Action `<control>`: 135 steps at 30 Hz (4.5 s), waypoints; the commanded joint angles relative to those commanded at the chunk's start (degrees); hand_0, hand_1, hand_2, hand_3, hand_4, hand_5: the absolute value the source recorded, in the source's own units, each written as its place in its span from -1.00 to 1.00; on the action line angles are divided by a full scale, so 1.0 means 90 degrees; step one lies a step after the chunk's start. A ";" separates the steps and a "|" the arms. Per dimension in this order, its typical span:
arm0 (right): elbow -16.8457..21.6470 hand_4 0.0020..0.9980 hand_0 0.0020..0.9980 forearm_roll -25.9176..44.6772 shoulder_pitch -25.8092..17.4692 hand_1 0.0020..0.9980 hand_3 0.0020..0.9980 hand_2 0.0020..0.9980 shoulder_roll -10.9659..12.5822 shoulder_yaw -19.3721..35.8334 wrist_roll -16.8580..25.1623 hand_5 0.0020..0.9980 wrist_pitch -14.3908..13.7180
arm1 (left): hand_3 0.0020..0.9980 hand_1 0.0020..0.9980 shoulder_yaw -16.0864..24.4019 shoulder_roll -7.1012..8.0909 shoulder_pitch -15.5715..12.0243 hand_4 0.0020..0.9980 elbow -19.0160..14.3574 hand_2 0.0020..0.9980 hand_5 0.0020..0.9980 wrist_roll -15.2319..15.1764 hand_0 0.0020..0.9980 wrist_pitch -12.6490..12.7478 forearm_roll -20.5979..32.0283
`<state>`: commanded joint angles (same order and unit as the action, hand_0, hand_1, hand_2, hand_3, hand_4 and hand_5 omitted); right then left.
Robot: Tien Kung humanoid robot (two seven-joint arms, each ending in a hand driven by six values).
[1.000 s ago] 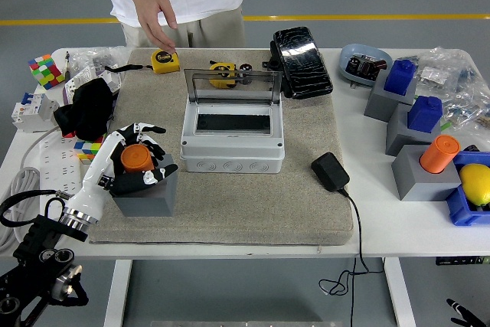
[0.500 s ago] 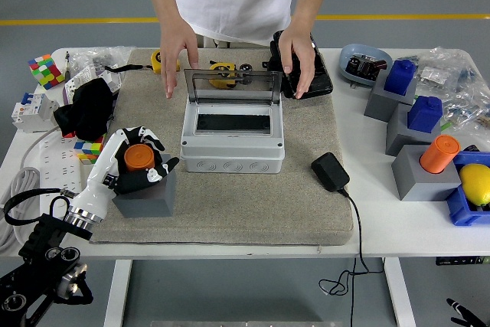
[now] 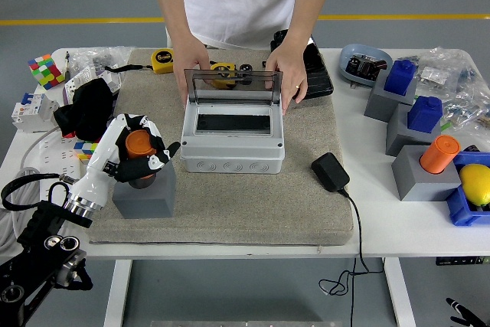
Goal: Fetch the battery,place it into the box,close the lid of the box
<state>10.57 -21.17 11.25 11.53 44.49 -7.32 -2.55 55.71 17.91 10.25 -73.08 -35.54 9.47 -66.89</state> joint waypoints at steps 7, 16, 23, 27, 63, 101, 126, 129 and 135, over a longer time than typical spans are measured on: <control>-0.0001 0.88 0.29 0.0025 -0.0005 0.40 0.15 0.35 -0.0005 -0.0030 0.0002 0.05 -0.0011 | -0.61 -0.85 -0.0434 0.0411 0.0760 0.10 -0.0730 -0.66 -1.00 0.0822 -0.88 0.0007 -0.1080; 0.0004 0.87 0.30 0.0102 -0.0016 0.40 0.15 0.35 -0.0039 -0.0108 0.0010 0.05 -0.0038 | -0.60 -0.85 -0.1646 0.0278 0.2336 0.10 -0.0422 -0.65 -1.00 0.2175 -0.88 0.0178 -0.2909; 0.0000 0.87 0.30 0.0179 -0.0020 0.40 0.15 0.35 -0.0052 -0.0208 -0.0014 0.05 -0.0058 | -0.60 -0.84 -0.2401 -0.0066 0.3170 0.13 0.0396 -0.64 -1.00 0.2892 -0.86 0.0123 -0.3347; -0.0008 0.87 0.30 0.0217 -0.0034 0.40 0.15 0.35 -0.0051 -0.0268 -0.0025 0.05 -0.0060 | -0.60 -0.84 -0.2579 -0.0257 0.3387 0.13 0.0734 -0.64 -1.00 0.3237 -0.86 0.0073 -0.3346; -0.0007 0.87 0.29 0.0352 -0.0060 0.40 0.14 0.35 -0.0095 -0.0492 0.0005 0.05 -0.0076 | -0.47 -0.79 -0.3052 -0.1326 0.4050 0.52 0.1794 -0.60 -1.00 0.4070 -0.82 0.0798 -0.3282; -0.0017 0.87 0.30 0.0401 -0.0061 0.40 0.15 0.35 -0.0094 -0.0547 0.0003 0.05 -0.0054 | -0.10 -0.24 -0.3246 -0.1443 0.4140 0.70 0.2276 -0.27 -1.00 0.3881 -0.32 0.0979 -0.3303; -0.0012 0.87 0.30 0.0397 -0.0047 0.40 0.15 0.35 -0.0098 -0.0537 0.0009 0.04 -0.0054 | 0.03 -0.09 -0.2898 -0.1352 0.4010 0.82 0.1639 -0.14 -1.00 0.3670 -0.17 0.1009 -0.3168; -0.0009 0.87 0.30 0.0378 -0.0056 0.40 0.15 0.35 -0.0096 -0.0505 0.0015 0.04 -0.0057 | 0.03 -0.09 -0.2647 -0.1273 0.3901 0.82 0.1284 -0.14 -1.00 0.3587 -0.17 0.1036 -0.3231; -0.0020 0.87 0.30 0.0384 -0.0063 0.40 0.15 0.35 -0.0087 -0.0521 0.0006 0.04 -0.0048 | 0.02 -0.08 -0.2226 -0.1184 0.3833 0.85 0.1036 -0.10 -1.00 0.3045 -0.21 0.1282 -0.3266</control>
<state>10.38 -17.71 10.68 10.75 39.80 -7.26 -2.98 35.68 7.26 44.75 -63.76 -8.14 21.01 -96.28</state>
